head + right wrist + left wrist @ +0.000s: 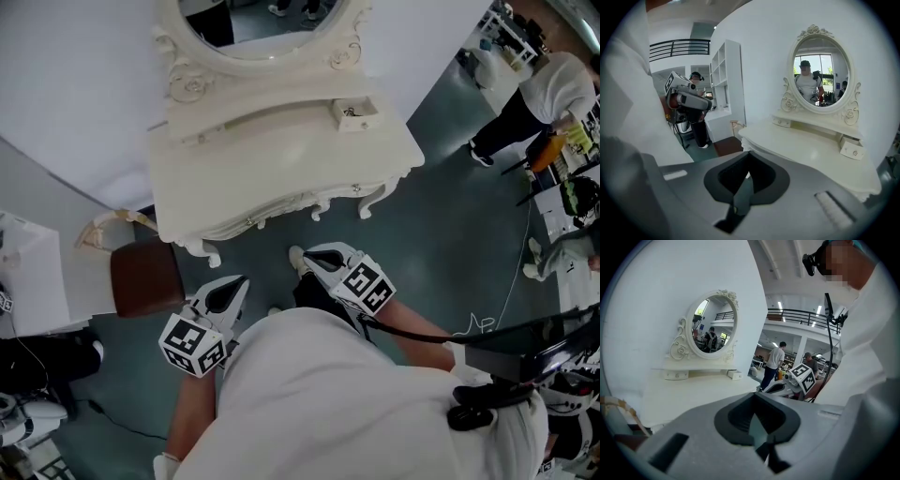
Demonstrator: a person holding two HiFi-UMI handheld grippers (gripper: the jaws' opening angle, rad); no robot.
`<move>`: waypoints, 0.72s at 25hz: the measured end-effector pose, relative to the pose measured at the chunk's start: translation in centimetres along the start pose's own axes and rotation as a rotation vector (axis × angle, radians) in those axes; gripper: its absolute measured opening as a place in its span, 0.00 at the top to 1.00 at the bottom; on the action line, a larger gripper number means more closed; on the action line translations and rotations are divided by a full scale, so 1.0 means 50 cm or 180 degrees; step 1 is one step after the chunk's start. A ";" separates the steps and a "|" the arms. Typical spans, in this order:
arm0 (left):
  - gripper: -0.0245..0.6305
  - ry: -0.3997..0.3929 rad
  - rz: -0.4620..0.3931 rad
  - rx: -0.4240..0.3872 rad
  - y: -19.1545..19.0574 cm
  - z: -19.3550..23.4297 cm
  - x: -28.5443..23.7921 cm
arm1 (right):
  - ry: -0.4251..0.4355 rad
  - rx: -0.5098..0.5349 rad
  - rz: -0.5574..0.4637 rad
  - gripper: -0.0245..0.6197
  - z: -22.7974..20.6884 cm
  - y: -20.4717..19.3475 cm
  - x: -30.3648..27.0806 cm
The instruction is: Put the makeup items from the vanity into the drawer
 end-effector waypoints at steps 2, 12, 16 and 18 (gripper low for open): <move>0.96 0.0023 -0.0011 -0.0011 -0.006 -0.003 0.011 | 0.0025 0.0039 -0.0019 0.96 0.014 0.003 -0.005; 0.96 0.0121 -0.0044 0.0048 -0.027 -0.002 0.049 | 0.0138 0.0196 -0.0040 0.96 0.059 0.021 -0.022; 0.96 0.0126 -0.0046 0.0049 -0.032 -0.002 0.052 | 0.0152 0.0225 -0.0070 0.96 0.067 0.028 -0.027; 0.96 0.0106 -0.0039 0.0044 -0.034 -0.003 0.048 | 0.0145 0.0221 -0.0061 0.96 0.067 0.025 -0.026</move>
Point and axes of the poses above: the fingertips, and each gripper's own axes: x backward along the fingers, z to its left, y out of its top, the point moved 1 cm from there along x, backward along the fingers, and after that the axes turned 1 degree about z, right-handed, at the moved point
